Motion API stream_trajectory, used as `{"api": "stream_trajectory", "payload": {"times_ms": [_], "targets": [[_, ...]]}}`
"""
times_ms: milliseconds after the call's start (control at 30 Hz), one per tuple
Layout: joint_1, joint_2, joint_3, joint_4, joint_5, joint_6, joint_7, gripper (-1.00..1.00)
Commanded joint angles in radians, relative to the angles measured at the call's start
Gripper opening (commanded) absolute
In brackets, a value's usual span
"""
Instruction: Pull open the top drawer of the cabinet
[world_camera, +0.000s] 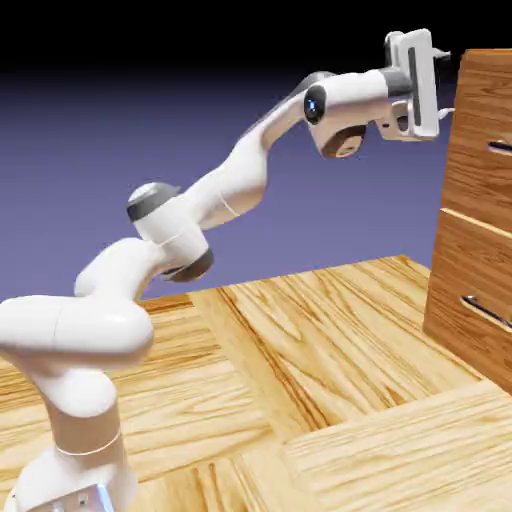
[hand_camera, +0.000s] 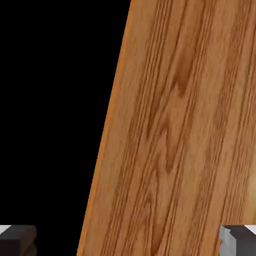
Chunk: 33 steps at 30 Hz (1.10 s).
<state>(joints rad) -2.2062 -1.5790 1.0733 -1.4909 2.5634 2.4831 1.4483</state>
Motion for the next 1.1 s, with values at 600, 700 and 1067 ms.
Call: {"api": "stream_trajectory", "payload": {"times_ms": [600, 700, 1067], "targets": [[-0.275, -0.023, 0.046, 0.341, 0.115, 0.077, 0.115, -1.00], [-0.214, -0.039, 0.048, 0.232, 0.129, 0.033, 0.085, -1.00], [0.010, -0.097, 0.051, -0.166, 0.150, -0.131, 0.000, -1.00]]}}
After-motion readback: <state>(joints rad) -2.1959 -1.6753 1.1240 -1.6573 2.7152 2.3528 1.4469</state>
